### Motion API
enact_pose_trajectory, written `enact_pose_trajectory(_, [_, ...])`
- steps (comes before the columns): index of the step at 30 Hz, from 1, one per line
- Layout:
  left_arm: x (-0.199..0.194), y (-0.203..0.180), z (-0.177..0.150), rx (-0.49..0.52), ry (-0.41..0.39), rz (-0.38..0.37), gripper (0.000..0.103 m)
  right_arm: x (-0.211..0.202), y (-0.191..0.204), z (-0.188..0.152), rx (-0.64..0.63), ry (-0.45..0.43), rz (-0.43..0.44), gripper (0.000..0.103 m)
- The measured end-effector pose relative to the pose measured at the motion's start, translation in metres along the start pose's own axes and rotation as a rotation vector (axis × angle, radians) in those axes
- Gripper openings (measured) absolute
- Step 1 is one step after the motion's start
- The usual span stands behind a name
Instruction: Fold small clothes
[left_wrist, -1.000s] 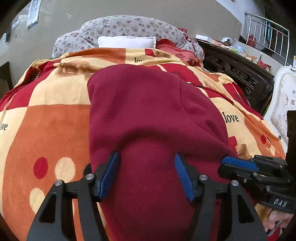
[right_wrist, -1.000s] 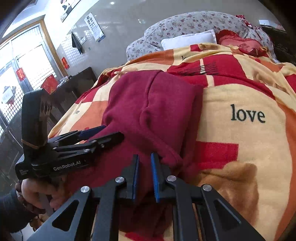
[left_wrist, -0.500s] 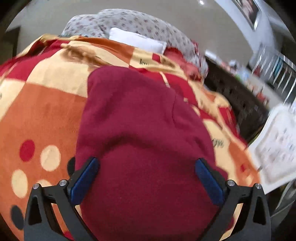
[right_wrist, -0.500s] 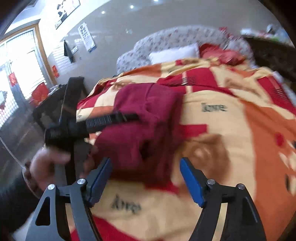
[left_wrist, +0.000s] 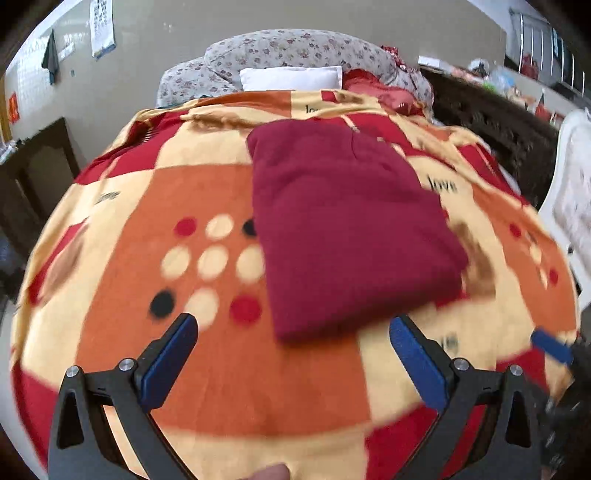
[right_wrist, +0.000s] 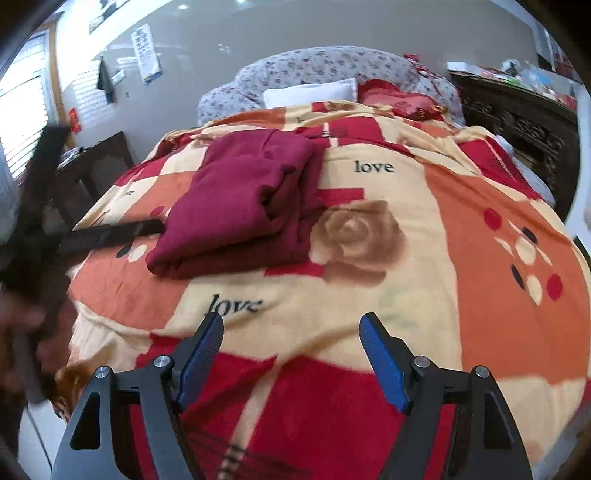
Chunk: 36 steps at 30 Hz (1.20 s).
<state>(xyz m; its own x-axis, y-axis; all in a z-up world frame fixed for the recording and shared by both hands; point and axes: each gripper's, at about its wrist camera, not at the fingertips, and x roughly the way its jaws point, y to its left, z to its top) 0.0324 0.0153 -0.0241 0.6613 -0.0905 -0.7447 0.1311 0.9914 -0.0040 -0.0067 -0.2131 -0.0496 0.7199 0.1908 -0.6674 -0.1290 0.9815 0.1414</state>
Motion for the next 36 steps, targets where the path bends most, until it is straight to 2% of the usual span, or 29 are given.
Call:
enact_pose_trajectory(6, [-0.033, -0.009, -0.029, 0.006, -0.036, 0.083, 0.103, -0.035, 0.014, -0.014, -0.005, -0.020, 0.002, 0.080])
enact_pose_trajectory(15, [-0.049, -0.023, -0.036, 0.036, -0.061, 0.049, 0.103, -0.066, 0.020, -0.019, -0.032, -0.057, -0.023, 0.082])
enact_pose_trajectory(29, [-0.037, -0.018, -0.039, 0.009, -0.032, 0.029, 0.103, -0.058, 0.031, -0.019, -0.052, -0.035, -0.012, 0.083])
enact_pose_trajectory(33, [-0.032, -0.016, -0.041, -0.002, -0.017, -0.001, 0.103, -0.056, 0.031, -0.018, -0.052, -0.028, -0.013, 0.083])
enact_pose_trajectory(36, [-0.028, -0.011, -0.045, -0.047, 0.001, -0.073, 0.103, -0.055, 0.033, -0.017, -0.062, -0.028, -0.017, 0.083])
